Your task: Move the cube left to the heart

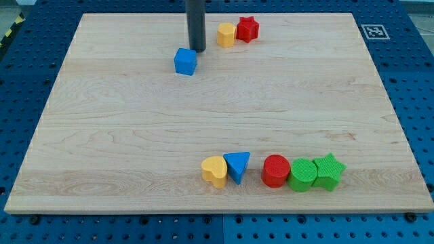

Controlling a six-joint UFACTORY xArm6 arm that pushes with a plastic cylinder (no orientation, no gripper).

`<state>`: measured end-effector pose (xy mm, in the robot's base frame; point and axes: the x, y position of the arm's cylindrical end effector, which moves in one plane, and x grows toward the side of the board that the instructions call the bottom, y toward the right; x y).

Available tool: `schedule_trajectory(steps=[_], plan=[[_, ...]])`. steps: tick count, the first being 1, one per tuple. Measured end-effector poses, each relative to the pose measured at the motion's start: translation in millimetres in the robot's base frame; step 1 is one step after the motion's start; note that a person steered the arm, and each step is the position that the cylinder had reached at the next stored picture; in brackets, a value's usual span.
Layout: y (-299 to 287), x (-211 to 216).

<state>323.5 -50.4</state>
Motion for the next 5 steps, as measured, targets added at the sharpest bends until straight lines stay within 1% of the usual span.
schedule_trajectory(steps=[1,2,3,4,5], plan=[[0.8,73.1],[7.8,103.8],[7.8,66.4],[-6.3,55.7],[-21.2,88.5]])
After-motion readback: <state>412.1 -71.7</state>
